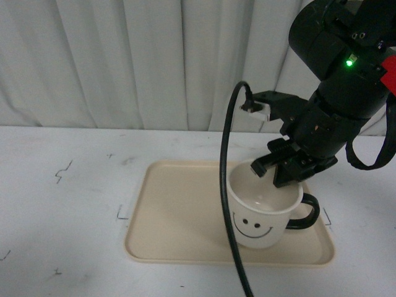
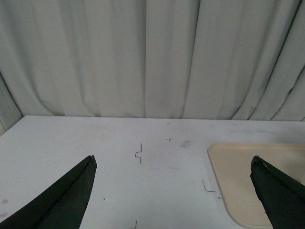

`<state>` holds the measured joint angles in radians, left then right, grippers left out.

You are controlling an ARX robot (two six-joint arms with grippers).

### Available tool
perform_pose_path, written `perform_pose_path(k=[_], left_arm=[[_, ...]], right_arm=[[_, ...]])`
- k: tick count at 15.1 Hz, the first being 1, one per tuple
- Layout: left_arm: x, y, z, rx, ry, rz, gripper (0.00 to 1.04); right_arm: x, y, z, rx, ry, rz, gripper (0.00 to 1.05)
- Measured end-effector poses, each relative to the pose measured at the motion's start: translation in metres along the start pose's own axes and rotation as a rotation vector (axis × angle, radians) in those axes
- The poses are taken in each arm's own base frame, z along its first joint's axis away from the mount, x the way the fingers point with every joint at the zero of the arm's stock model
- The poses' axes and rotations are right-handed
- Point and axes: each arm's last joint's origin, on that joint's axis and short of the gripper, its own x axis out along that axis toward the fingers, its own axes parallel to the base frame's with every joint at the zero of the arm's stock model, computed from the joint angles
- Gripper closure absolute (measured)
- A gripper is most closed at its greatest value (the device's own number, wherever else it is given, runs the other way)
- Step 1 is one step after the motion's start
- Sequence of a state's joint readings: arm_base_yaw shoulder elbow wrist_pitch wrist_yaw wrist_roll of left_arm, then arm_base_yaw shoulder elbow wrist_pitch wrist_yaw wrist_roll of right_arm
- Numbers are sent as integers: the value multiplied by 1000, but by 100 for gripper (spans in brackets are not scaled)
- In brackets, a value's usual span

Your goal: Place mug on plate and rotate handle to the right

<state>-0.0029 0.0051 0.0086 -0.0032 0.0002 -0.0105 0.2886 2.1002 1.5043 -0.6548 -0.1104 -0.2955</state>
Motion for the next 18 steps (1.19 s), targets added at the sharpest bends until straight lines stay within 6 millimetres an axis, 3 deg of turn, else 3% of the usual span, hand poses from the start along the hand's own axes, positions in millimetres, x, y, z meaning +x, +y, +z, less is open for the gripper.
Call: perform_pose_path(k=[5,11,16,17,18], left_arm=[[0,0,0,0,0,0,7],[0,0,0,0,0,0,7],[0,0,0,0,0,0,7],[0,0,0,0,0,0,7],[0,0,0,0,0,0,7]], right_arm=[[9,8,17,-336,-11,85,102],[26,10,18,-337,36,84,99],[17,-3,25,-278,-24,92,48],[-1,-9,31,-260,-123,123,32],[-32,-5,38,-273,-279,110,17]])
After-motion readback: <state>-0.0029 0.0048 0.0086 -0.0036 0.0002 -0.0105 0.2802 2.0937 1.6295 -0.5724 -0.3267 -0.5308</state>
